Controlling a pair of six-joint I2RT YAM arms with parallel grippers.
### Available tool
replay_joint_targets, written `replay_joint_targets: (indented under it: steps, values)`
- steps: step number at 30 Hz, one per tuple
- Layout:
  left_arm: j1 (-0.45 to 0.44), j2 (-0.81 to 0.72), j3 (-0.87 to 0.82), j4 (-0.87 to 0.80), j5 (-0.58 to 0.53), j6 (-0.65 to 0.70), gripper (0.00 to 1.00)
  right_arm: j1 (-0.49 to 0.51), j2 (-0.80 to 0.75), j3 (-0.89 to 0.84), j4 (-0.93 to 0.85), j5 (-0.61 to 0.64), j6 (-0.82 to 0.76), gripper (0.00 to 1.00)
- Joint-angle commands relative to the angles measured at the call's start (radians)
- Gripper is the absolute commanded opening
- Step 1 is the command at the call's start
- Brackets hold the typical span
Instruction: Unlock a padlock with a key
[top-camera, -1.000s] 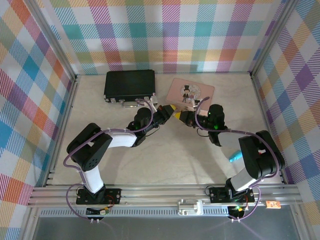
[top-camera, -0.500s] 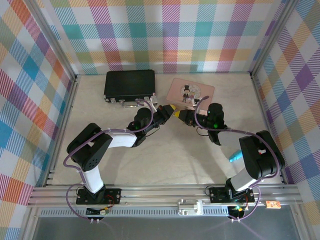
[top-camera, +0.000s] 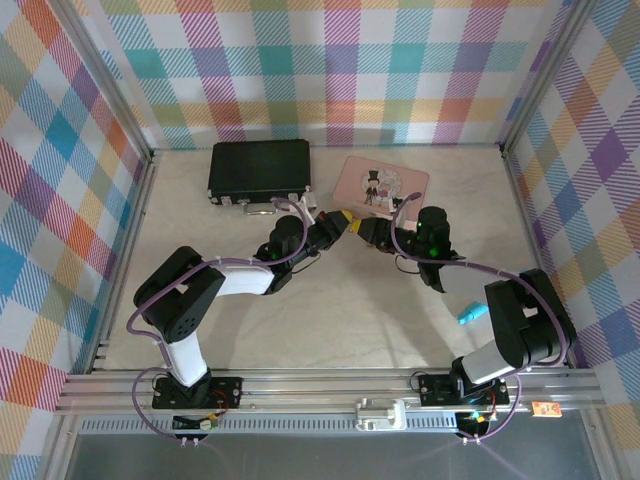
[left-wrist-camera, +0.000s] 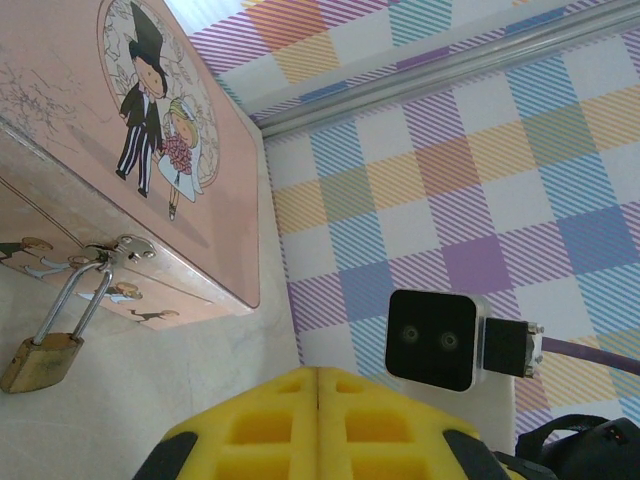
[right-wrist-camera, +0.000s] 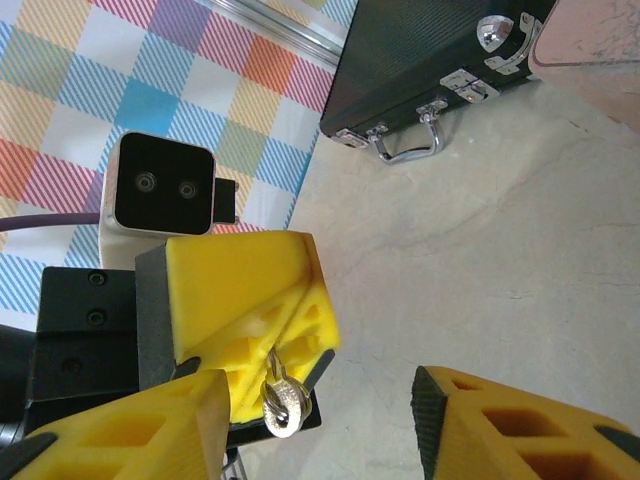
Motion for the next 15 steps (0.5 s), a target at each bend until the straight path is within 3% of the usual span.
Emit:
replay_joint_targets:
  steps: [1, 4, 6, 11, 15]
  values:
    - [-0.010, -0.023, 0.023, 0.008, 0.016, 0.027, 0.00, 0.006, -0.023, 0.003, 0.033, -0.026, -0.017, 0.52]
    - [-0.014, -0.046, 0.033, -0.033, 0.025, 0.083, 0.00, 0.009, -0.010, 0.015, 0.017, -0.031, -0.032, 0.50]
    - [-0.027, -0.099, 0.051, -0.140, 0.016, 0.192, 0.00, 0.011, 0.007, 0.018, 0.018, -0.043, -0.033, 0.49]
    - [-0.056, -0.238, 0.071, -0.402, -0.112, 0.447, 0.00, 0.010, 0.000, -0.002, 0.032, -0.035, -0.034, 0.49]
    - [-0.056, -0.263, 0.065, -0.446, -0.128, 0.486, 0.00, 0.010, -0.002, -0.001, 0.037, -0.044, -0.032, 0.47]
